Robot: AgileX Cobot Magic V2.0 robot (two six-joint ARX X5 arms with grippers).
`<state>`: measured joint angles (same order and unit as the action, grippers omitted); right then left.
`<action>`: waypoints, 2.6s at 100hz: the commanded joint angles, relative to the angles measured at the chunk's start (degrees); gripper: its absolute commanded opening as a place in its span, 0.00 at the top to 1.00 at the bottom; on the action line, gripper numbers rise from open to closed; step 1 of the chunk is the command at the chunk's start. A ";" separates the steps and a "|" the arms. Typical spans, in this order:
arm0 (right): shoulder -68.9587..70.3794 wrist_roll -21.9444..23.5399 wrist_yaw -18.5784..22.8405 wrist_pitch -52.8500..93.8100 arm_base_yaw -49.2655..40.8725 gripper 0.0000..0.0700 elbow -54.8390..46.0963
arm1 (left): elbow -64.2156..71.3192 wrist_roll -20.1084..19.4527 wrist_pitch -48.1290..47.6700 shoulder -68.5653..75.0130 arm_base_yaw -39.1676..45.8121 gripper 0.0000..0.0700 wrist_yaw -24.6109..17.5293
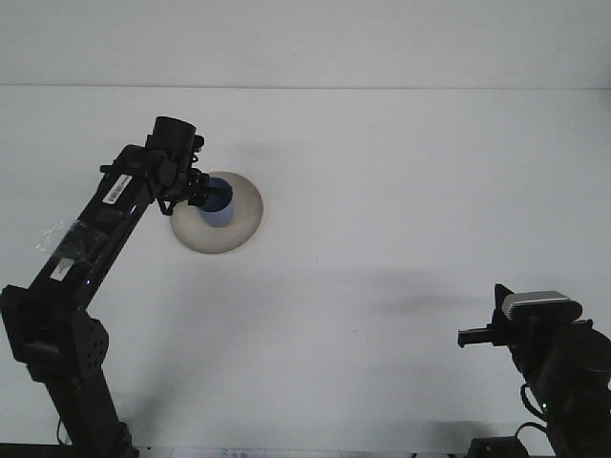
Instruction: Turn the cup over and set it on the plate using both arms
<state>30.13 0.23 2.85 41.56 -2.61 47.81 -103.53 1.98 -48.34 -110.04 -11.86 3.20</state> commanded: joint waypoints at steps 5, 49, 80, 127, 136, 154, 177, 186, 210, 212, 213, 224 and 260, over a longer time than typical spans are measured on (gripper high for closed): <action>0.31 0.42 0.11 -0.42 -0.09 1.00 0.46 | -1.09 0.02 0.22 -1.44 -0.09 0.76 0.07; 0.31 0.42 0.09 -0.44 -0.09 1.00 0.46 | -2.12 2.27 0.48 5.64 0.96 0.15 0.07; 0.28 0.39 -0.11 -0.46 -0.09 1.00 0.46 | 7.89 4.17 5.86 25.83 1.36 0.16 0.11; 0.28 0.39 -0.09 -1.75 -0.09 1.00 0.48 | 55.43 5.88 22.58 69.11 1.36 0.18 3.82; 0.28 0.39 -0.09 -1.77 -0.09 1.00 0.48 | 60.46 7.15 22.36 75.80 1.36 0.38 3.82; 0.28 0.39 -0.07 -1.81 -0.09 1.00 0.48 | 63.52 7.78 21.07 85.44 1.36 0.99 3.85; 0.28 0.39 -0.07 -2.23 -0.09 1.00 0.48 | 63.49 7.80 22.12 90.60 1.36 0.98 3.82; 0.28 0.39 -0.07 -2.23 -0.09 1.00 0.48 | 63.45 7.78 22.36 91.62 1.36 0.98 3.82; 0.28 0.39 -0.07 -2.23 -0.09 1.00 0.48 | 63.41 7.78 22.80 93.31 1.36 0.98 3.82; 0.28 0.39 -0.07 -2.21 -0.09 1.00 0.48 | 63.41 7.78 22.80 93.31 1.36 0.98 3.82; 0.28 0.39 -0.07 -2.21 -0.09 1.00 0.48 | 63.41 7.78 22.80 93.31 1.36 0.98 3.82; 0.28 0.39 -0.07 -2.21 -0.09 1.00 0.48 | 63.41 4.87 24.57 93.31 1.36 0.98 3.87; 0.28 0.39 -0.07 -2.23 -0.09 1.00 0.48 | 71.80 0.42 34.71 96.76 4.09 0.98 1.79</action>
<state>30.13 0.23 2.83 39.97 -2.61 47.81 -33.54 3.97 -15.86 -14.46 -8.58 6.11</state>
